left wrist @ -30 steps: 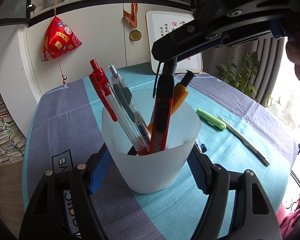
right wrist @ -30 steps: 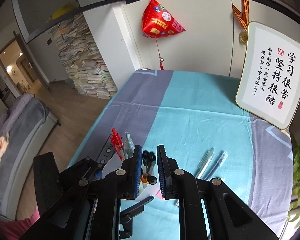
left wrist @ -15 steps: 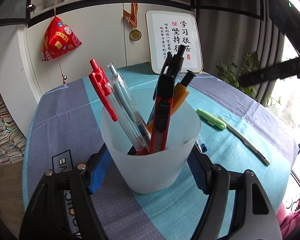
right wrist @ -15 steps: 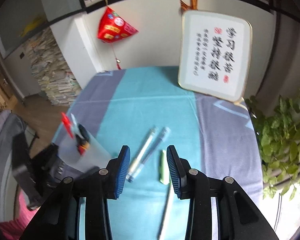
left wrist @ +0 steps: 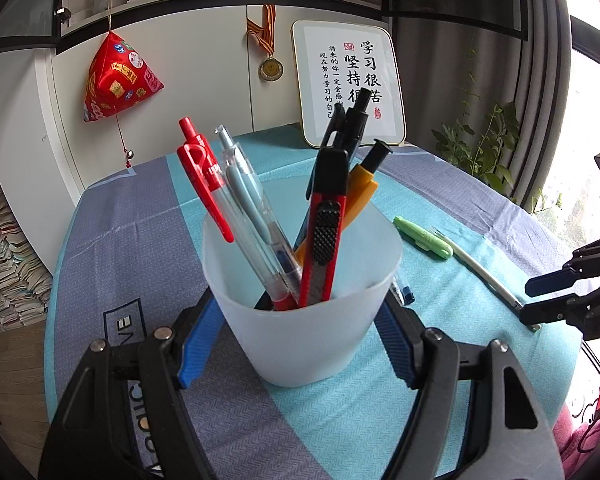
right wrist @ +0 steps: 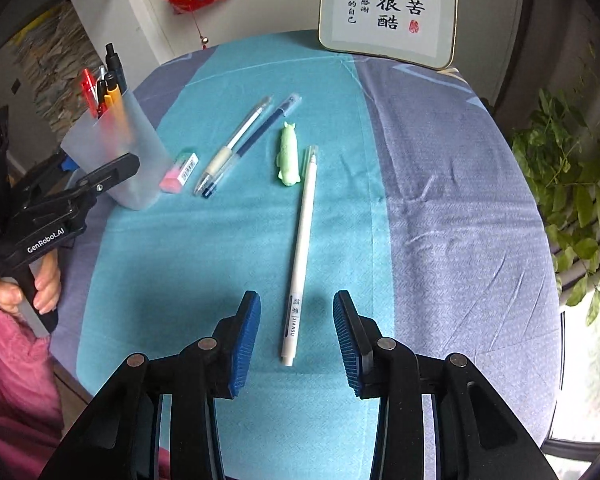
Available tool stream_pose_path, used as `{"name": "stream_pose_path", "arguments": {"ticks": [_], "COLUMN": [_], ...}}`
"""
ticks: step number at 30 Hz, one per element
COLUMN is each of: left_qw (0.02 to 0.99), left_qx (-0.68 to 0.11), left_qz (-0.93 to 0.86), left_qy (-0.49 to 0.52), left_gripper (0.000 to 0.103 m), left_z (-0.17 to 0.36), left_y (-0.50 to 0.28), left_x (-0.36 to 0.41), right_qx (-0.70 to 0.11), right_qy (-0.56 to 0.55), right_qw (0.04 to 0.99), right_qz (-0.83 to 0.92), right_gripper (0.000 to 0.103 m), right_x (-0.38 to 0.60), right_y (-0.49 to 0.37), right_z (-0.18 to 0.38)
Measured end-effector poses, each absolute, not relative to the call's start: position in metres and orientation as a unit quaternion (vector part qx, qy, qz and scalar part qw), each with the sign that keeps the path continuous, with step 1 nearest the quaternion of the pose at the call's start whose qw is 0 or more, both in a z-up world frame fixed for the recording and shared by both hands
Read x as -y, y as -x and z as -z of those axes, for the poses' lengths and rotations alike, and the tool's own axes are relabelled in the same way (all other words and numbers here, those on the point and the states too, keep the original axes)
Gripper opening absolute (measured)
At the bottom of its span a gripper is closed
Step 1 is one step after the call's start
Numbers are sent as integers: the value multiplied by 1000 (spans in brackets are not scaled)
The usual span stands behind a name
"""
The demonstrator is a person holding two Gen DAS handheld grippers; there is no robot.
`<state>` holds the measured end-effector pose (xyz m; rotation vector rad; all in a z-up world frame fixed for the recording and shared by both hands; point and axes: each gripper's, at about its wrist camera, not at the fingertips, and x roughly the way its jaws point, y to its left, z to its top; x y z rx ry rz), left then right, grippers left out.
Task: Organize stationery
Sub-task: 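Move the right gripper to the white pen and grasp it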
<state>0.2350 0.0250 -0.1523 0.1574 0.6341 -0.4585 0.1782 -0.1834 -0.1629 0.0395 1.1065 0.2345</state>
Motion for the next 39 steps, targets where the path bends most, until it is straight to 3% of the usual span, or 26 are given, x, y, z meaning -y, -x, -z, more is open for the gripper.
{"name": "stream_pose_path", "arguments": {"ticks": [2,5,8,20,28,39], "left_qw": [921,921,921,920,920,920], "left_qx": [-309,-310,-310,-313,-312,-313], "left_qz": [223,223,223,223,222,224], "left_qy": [-77,-77,-77,-78,-79,-77], "left_gripper": [72,72,72,72,72,72], "left_z": [152,153,153,154,154,154], "left_y": [-235,-234,-234,-234,-236,-236], "left_x": [-25,-25,-25,-24,-24,-25], "right_qx": [-536,-533,-537,-564,-523,-549], "right_qy": [-9,8,11,39,50,102], "right_qw": [837,840,837,820,844,824], "right_qz": [-111,-101,-103,-90,-103,-99], "right_gripper": [34,9,8,8,33,34], "right_x": [179,177,182,235,209,178], "right_y": [-179,-177,-172,-119,-175,-228], "right_z": [168,168,166,158,141,168]}}
